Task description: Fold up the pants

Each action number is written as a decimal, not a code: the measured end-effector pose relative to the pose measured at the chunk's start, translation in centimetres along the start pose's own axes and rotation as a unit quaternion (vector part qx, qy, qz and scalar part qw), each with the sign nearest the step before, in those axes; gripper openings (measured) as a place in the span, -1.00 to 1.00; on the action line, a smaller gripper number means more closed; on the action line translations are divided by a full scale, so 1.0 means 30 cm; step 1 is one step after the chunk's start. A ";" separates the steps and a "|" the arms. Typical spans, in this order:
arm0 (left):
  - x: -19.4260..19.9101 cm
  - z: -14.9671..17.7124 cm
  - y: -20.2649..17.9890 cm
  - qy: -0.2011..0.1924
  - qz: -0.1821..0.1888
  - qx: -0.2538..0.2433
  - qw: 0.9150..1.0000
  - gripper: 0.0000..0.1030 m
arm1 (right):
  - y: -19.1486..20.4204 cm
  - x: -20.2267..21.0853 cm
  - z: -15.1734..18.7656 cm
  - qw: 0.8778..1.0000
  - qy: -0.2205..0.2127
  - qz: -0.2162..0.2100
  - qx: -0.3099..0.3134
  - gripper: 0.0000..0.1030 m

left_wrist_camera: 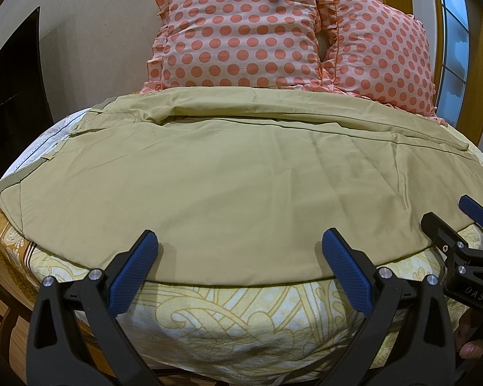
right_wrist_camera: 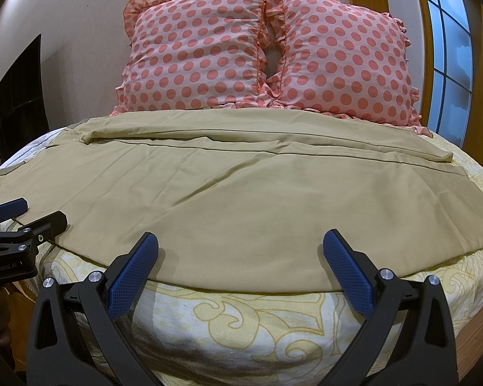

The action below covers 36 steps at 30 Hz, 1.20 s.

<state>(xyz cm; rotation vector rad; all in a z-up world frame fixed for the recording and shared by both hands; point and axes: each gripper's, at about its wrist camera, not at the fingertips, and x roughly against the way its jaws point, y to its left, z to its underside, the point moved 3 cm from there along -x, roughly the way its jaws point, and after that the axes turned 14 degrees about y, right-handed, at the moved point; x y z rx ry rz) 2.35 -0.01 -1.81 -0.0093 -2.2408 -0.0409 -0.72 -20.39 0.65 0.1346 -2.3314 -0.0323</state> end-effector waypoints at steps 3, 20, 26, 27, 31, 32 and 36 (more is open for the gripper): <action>0.000 0.000 0.000 0.000 0.000 0.000 1.000 0.97 | 0.000 0.001 0.000 1.000 0.000 0.000 0.000 0.97; 0.000 0.000 0.000 0.000 0.001 0.000 1.000 0.97 | -0.001 -0.015 0.003 1.000 -0.004 -0.001 0.001 0.97; 0.015 -0.018 -0.004 0.018 0.015 -0.003 1.000 0.97 | -0.040 -0.014 -0.053 0.999 0.038 -0.008 0.004 0.97; 0.020 -0.032 0.000 0.016 0.019 0.001 1.000 0.97 | -0.070 -0.005 -0.088 0.999 0.033 -0.004 0.000 0.97; 0.075 -0.099 0.062 -0.014 0.023 0.022 0.999 0.97 | -0.245 -0.009 -0.288 0.998 0.029 0.043 -0.033 0.97; 0.084 -0.124 0.073 -0.022 0.018 0.027 0.999 0.97 | -0.289 -0.029 -0.334 0.997 0.036 0.052 -0.046 0.97; 0.084 -0.205 0.078 -0.041 0.001 0.029 0.999 0.97 | -0.571 -0.216 -0.566 0.979 0.094 0.086 -0.162 0.97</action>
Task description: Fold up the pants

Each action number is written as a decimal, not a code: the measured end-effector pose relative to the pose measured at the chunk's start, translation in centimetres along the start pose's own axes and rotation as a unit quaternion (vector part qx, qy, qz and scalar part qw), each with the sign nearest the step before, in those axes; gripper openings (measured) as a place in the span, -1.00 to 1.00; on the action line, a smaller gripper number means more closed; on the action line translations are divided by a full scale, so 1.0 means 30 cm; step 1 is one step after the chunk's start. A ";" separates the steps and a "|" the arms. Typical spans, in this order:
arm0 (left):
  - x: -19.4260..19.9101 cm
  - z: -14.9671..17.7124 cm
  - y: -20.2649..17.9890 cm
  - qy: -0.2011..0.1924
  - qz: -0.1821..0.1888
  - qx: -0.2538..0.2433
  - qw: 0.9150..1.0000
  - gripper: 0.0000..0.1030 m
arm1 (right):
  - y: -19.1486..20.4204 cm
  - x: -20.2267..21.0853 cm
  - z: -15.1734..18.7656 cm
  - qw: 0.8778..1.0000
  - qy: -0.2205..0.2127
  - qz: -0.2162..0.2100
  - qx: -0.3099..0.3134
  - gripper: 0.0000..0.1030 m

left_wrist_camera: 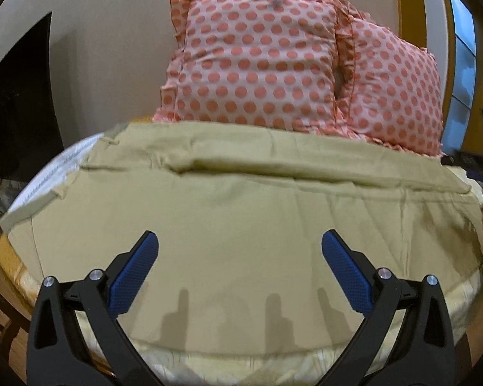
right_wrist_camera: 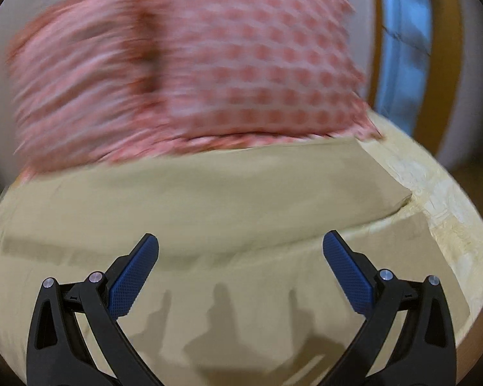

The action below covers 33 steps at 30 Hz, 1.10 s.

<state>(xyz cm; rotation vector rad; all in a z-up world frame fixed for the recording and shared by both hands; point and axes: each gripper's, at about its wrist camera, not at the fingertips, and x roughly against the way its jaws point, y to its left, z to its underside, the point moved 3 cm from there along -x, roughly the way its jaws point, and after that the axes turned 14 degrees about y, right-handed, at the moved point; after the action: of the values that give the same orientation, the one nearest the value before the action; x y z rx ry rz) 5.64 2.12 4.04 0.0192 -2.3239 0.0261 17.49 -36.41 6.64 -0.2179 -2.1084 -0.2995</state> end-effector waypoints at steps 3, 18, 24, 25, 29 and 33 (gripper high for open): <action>-0.020 -0.041 -0.016 -0.004 -0.001 -0.002 1.000 0.97 | -0.113 -0.166 -0.208 0.994 0.041 0.024 -0.094 0.59; -0.131 -0.094 -0.047 0.018 -0.001 -0.013 1.000 0.97 | -0.271 -0.580 -0.475 0.974 0.067 0.132 -0.171 -0.23; -0.097 -0.107 0.034 0.001 0.032 0.024 0.999 0.96 | -0.367 -0.520 -0.366 0.979 0.044 0.012 -0.199 -0.92; -0.090 -0.110 0.050 -0.002 0.036 0.030 0.999 0.96 | -0.385 -0.488 -0.336 0.978 0.032 -0.013 -0.207 -0.92; -0.045 -0.126 0.123 -0.021 0.042 0.052 0.998 0.96 | -0.430 -0.271 -0.188 0.969 -0.042 -0.116 -0.212 -0.92; 0.006 -0.147 0.179 -0.046 0.042 0.051 0.997 0.96 | -0.458 0.011 0.131 0.952 -0.098 -0.204 -0.207 -0.92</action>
<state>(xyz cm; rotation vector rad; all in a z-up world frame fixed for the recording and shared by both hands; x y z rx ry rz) 8.61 7.58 7.11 -0.0278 -2.4116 0.1896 10.40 -48.34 3.18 -0.0527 -2.2569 -1.0069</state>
